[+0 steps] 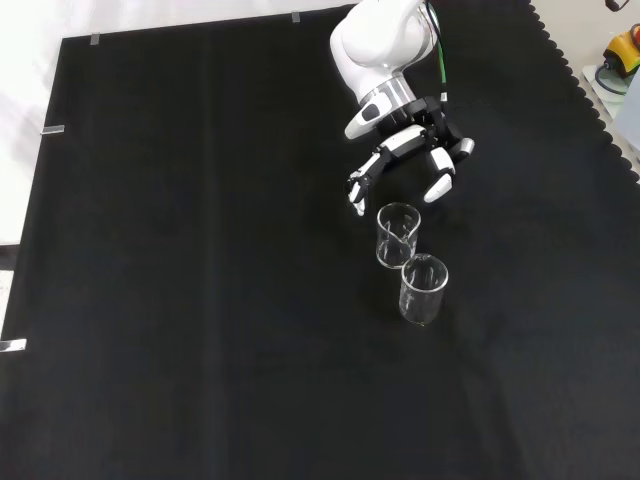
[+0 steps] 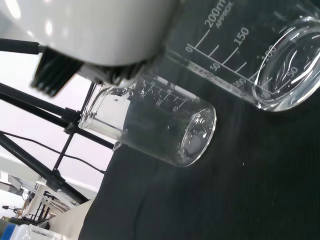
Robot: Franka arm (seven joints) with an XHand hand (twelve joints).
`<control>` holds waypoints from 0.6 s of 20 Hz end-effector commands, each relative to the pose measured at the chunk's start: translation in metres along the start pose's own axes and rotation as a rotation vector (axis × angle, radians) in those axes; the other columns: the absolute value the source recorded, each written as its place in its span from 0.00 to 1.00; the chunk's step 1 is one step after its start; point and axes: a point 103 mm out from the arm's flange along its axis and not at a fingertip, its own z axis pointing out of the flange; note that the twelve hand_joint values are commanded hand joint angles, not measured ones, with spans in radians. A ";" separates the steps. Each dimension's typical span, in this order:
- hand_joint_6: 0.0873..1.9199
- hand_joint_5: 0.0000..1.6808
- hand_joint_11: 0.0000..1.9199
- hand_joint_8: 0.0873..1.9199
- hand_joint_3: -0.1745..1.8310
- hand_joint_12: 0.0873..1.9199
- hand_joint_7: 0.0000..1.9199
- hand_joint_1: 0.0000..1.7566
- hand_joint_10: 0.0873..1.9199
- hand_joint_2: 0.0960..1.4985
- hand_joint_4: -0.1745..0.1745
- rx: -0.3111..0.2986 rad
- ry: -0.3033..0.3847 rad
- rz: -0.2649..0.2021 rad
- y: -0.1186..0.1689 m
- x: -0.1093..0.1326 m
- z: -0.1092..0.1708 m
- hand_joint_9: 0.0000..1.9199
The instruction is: Pick up the beaker on the right.
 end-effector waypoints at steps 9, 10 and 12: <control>0.03 0.18 0.00 0.30 0.69 0.65 0.13 0.58 0.30 0.14 0.35 0.000 0.011 0.005 -0.002 -0.005 0.009 0.17; 0.02 0.18 0.00 0.30 0.68 0.65 0.13 0.58 0.30 0.14 0.35 0.001 0.009 0.007 -0.002 -0.006 0.010 0.17; 0.02 0.18 0.00 0.30 0.68 0.65 0.13 0.58 0.30 0.13 0.35 0.001 0.007 0.007 -0.002 -0.007 0.012 0.17</control>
